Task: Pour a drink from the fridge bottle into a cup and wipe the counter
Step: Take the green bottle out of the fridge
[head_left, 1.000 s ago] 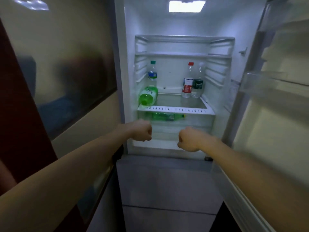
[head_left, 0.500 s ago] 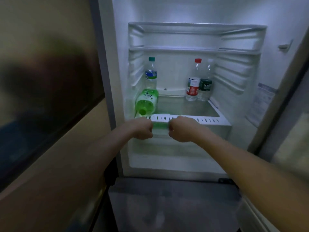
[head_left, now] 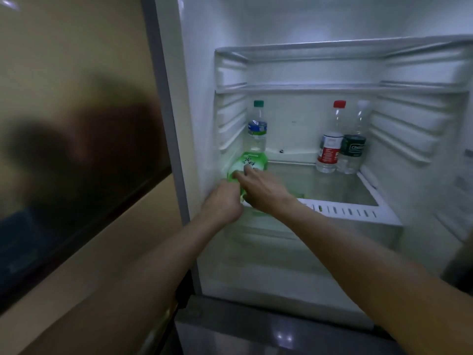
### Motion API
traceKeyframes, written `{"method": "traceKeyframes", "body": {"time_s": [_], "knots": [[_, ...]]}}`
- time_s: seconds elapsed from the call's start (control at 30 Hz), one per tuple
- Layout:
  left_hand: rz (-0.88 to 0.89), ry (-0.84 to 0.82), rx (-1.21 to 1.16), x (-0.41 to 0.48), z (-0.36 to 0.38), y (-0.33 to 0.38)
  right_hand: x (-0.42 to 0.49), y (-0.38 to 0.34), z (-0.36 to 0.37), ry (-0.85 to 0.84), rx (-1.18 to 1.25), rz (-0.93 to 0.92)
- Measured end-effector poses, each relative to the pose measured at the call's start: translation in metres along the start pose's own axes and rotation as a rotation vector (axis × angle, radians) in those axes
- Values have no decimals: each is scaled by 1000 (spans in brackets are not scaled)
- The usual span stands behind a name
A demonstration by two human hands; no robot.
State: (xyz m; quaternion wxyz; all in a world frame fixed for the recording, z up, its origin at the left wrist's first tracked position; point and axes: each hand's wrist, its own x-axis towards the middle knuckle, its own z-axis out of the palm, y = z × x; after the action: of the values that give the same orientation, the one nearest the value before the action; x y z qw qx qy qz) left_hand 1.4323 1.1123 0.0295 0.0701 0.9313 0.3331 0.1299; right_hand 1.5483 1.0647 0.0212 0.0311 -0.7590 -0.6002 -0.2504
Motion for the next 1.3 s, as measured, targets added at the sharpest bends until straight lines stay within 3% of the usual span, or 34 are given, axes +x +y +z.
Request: {"method": "traceKeyframes", "body": {"time_s": [0.13,0.3,0.53,0.67,0.87,1.0,1.3], "knots": [[39,84,49,-4,0,-1,2,-4,16,29,26,-73],[-14,211,-166,3,-6,0,-3,6,22,145,12,-113],[2,201,-326,31,12,8,-16,49,-21,359,269,42],[104,231,-449,52,8,21,-19,63,-48,399,374,89],[202,271,-559,66,0,41,-36,80,-58,357,478,183],[159,318,-702,63,-2,47,-54,97,-59,260,460,298],[151,329,-913,45,-1,38,-82,110,-43,-262,193,419]]}}
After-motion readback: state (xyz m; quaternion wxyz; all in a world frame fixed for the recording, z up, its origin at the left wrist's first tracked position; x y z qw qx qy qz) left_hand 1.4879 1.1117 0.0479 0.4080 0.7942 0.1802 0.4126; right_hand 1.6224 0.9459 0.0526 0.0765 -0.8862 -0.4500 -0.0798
